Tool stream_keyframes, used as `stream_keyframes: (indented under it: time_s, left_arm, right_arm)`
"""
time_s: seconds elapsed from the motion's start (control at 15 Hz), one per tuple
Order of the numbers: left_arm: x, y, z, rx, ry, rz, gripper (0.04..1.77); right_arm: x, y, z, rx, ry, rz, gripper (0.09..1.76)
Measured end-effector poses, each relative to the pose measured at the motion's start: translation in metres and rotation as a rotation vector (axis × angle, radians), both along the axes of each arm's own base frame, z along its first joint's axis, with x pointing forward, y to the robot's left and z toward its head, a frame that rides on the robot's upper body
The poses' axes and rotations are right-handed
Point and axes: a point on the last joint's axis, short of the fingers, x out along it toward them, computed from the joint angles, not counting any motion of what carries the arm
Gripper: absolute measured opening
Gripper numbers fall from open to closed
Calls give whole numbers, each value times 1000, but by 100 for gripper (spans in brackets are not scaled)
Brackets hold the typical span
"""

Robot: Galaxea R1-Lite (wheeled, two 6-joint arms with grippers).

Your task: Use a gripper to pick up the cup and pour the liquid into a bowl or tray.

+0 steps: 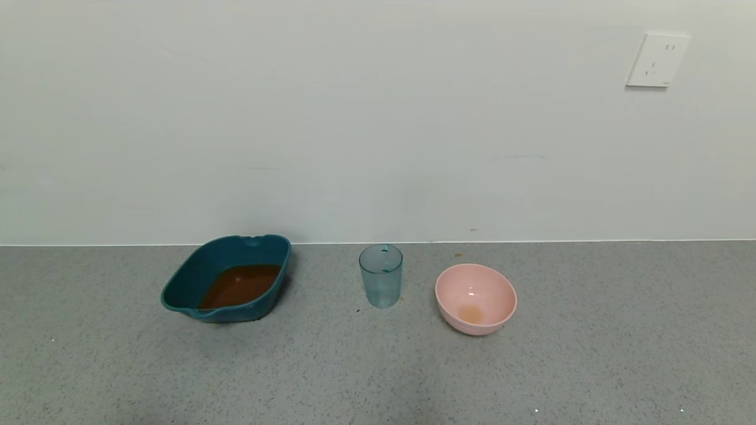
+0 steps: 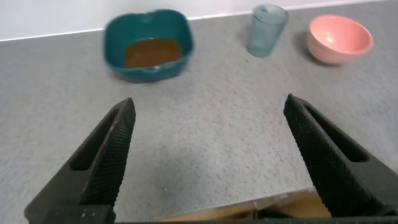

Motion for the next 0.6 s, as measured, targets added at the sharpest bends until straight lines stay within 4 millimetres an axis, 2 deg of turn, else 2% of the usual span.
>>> stream_keyframes:
  time_s: [0.27,0.6]
  left_arm:
    - [-25,2,-4,-19,-83,152,172]
    - [-47,-1,-16,-23,-130,237,172]
  right_arm:
    - [0,0,0,0,0,0,171]
    - [0,0,0,0,0,0,171]
